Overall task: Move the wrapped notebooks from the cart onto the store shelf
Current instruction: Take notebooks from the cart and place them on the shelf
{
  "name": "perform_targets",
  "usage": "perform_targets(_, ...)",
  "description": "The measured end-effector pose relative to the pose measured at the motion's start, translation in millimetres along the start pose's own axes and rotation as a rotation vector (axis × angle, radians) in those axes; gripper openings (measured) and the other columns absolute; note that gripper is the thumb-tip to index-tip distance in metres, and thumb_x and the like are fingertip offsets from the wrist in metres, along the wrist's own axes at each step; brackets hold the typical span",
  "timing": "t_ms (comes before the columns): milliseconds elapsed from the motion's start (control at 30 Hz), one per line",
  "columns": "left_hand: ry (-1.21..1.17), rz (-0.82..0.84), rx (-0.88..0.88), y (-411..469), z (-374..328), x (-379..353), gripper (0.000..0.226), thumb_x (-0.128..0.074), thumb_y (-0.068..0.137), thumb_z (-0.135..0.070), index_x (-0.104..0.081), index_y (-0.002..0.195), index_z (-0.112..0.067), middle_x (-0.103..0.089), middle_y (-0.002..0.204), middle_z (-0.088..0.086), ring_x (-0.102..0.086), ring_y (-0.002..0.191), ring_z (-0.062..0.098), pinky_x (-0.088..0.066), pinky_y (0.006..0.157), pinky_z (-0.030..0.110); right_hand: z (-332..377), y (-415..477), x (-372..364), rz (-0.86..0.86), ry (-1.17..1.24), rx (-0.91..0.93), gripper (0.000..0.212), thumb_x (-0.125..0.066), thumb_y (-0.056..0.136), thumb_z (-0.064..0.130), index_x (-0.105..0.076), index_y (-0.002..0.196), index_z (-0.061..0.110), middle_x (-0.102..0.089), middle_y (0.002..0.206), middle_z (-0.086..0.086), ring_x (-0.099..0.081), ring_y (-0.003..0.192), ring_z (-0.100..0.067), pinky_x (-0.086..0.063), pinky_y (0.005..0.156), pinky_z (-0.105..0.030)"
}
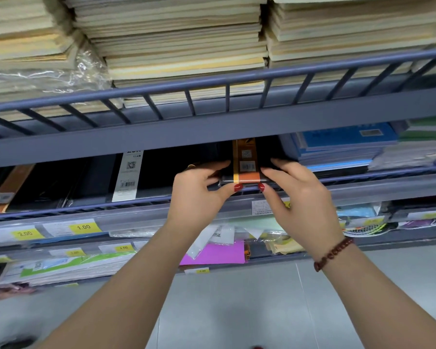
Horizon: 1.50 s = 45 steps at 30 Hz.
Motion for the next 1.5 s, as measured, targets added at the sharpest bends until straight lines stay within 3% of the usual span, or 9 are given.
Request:
perform_targets(133,0.025,0.007,-0.068,-4,-3,0,0.044,-0.077,0.076,-0.013,-0.066,0.119,-0.015,-0.062,0.109,-0.016,-0.063,0.093,0.002,-0.048,0.087,0.007,-1,-3,-4,0.009,-0.047,0.033,0.031,-0.065,0.085,0.014,-0.064,0.116,0.010,-0.063,0.121,-0.008,-0.060,0.108,-0.025,-0.054,0.080,-0.036)
perform_targets(333,0.199,-0.011,-0.147,-10,-11,0,0.039,-0.075,0.079,-0.018,-0.067,0.118,-0.016,-0.069,0.099,0.004,-0.065,0.087,0.011,-0.053,0.090,0.028,-3,-13,-16,0.081,-0.068,0.044,0.041,-0.063,0.086,0.013,-0.055,0.126,0.008,-0.055,0.128,-0.010,-0.050,0.117,-0.025,-0.046,0.093,-0.035)
perform_targets(500,0.402,0.186,-0.133,-20,-13,-3,0.048,-0.065,0.087,-0.029,-0.052,0.134,-0.024,-0.054,0.114,0.002,-0.052,0.110,0.015,-0.043,0.097,0.025,3,-10,-9,0.176,-0.137,0.008,0.046,-0.064,0.086,0.024,-0.053,0.129,0.012,-0.054,0.128,-0.006,-0.050,0.118,-0.025,-0.047,0.095,-0.038)
perform_targets(700,0.662,0.165,-0.090,-59,-11,56,0.045,-0.058,0.089,-0.036,-0.054,0.130,-0.020,-0.055,0.129,0.001,-0.048,0.121,0.021,-0.043,0.098,0.033,57,-14,15,0.243,-0.141,0.110,0.044,-0.056,0.087,0.039,-0.056,0.124,0.015,-0.058,0.124,-0.004,-0.053,0.114,-0.024,-0.043,0.097,-0.040)
perform_targets(800,0.800,0.150,-0.038,-91,-8,105,0.047,-0.053,0.091,-0.038,-0.050,0.135,-0.020,-0.050,0.136,0.000,-0.042,0.127,0.021,-0.039,0.098,0.032,110,-17,10,0.341,-0.168,0.213,0.049,-0.057,0.084,0.042,-0.056,0.124,0.014,-0.058,0.124,-0.006,-0.054,0.113,-0.028,-0.044,0.096,-0.041)
perform_targets(933,0.781,0.037,0.036,-140,-8,195,0.048,-0.056,0.089,-0.037,-0.053,0.132,-0.016,-0.052,0.135,0.004,-0.046,0.125,0.026,-0.040,0.098,0.034,203,-29,0,0.448,-0.164,0.389,0.053,-0.055,0.083,0.044,-0.055,0.126,0.013,-0.058,0.123,-0.007,-0.054,0.112,-0.030,-0.046,0.094,-0.041)
perform_targets(1133,0.808,-0.194,0.109,-240,-5,351,0.050,-0.060,0.084,-0.037,-0.055,0.130,-0.016,-0.057,0.126,0.006,-0.050,0.120,0.029,-0.045,0.096,0.038,367,-62,-7,0.457,-0.114,0.622,0.050,-0.054,0.078,0.046,-0.059,0.116,0.015,-0.063,0.107,-0.004,-0.059,0.099,-0.030,-0.049,0.084,-0.040)
perform_targets(1333,0.844,-0.373,0.267,-387,21,497,0.046,-0.051,0.078,-0.038,-0.063,0.113,-0.010,-0.059,0.120,0.013,-0.056,0.111,0.034,-0.048,0.087,0.040,540,-128,-11,0.461,-0.077,0.826,0.050,-0.055,0.082,0.047,-0.056,0.121,0.016,-0.061,0.117,-0.004,-0.055,0.108,-0.029,-0.043,0.090,-0.039)
perform_targets(1500,0.873,-0.423,0.397,-503,48,587,0.046,-0.057,0.086,-0.037,-0.055,0.126,-0.015,-0.055,0.125,0.008,-0.048,0.120,0.028,-0.044,0.096,0.038,666,-195,-23,0.511,-0.043,0.965,0.046,-0.049,0.088,0.046,-0.049,0.127,0.021,-0.054,0.125,0.000,-0.047,0.116,-0.025,-0.038,0.094,-0.038)
Point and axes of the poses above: each hand's wrist, its own y-axis towards the middle knuckle, its own x-axis out of the back of the hand, z = x × y, the point moved 10 cm from there along y, towards the middle knuckle
